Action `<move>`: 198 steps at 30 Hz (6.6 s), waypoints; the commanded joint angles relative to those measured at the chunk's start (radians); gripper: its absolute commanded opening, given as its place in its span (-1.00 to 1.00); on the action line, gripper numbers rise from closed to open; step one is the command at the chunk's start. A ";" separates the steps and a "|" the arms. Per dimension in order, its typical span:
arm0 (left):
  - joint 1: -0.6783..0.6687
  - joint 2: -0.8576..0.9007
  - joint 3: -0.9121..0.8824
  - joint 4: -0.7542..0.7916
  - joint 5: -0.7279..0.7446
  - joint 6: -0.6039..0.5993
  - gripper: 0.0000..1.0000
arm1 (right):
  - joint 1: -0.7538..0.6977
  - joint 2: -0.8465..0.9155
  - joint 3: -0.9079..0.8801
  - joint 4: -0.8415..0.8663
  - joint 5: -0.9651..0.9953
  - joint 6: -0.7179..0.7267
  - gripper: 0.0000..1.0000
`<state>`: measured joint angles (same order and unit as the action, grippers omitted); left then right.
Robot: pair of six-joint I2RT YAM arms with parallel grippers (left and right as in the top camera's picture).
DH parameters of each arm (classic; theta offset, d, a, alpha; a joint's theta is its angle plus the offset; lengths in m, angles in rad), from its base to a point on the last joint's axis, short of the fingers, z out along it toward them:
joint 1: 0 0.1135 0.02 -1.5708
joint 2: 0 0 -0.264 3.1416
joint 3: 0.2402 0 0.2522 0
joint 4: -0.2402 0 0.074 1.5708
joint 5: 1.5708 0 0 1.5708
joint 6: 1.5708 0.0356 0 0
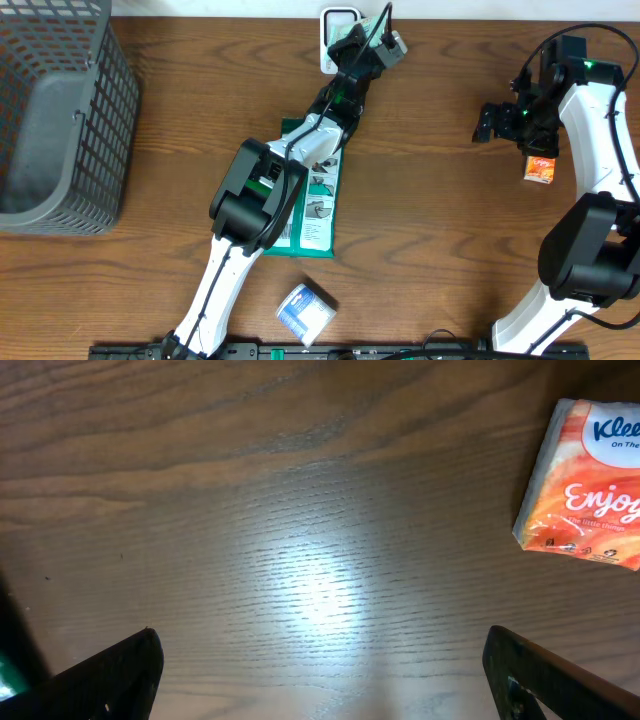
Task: Scan the item barcode
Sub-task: 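Raise the wipes pack with the left gripper toward the scanner, then bring the wipes pack back to center and reach the right gripper in, then close the right gripper on the wipes pack beside the left gripper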
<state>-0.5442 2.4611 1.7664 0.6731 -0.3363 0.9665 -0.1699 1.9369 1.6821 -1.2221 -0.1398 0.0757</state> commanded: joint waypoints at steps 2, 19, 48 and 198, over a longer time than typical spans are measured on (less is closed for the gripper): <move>0.006 0.000 0.013 0.044 -0.005 0.059 -0.85 | 0.000 -0.004 0.003 -0.001 0.005 0.013 0.98; 0.021 0.004 0.013 -0.006 0.124 -0.003 -0.85 | 0.000 -0.004 0.003 -0.001 0.005 0.013 0.98; 0.039 -0.123 0.013 -0.124 0.159 -0.227 -0.86 | 0.000 -0.004 0.003 -0.001 0.005 0.013 0.99; 0.134 -0.592 0.002 -1.345 1.658 -0.990 -0.86 | 0.161 -0.151 0.005 0.236 -1.407 -0.547 -0.09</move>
<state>-0.4095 1.8595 1.7729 -0.6735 1.3041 -0.0265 -0.0040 1.7927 1.6817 -0.9802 -1.5372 -0.5064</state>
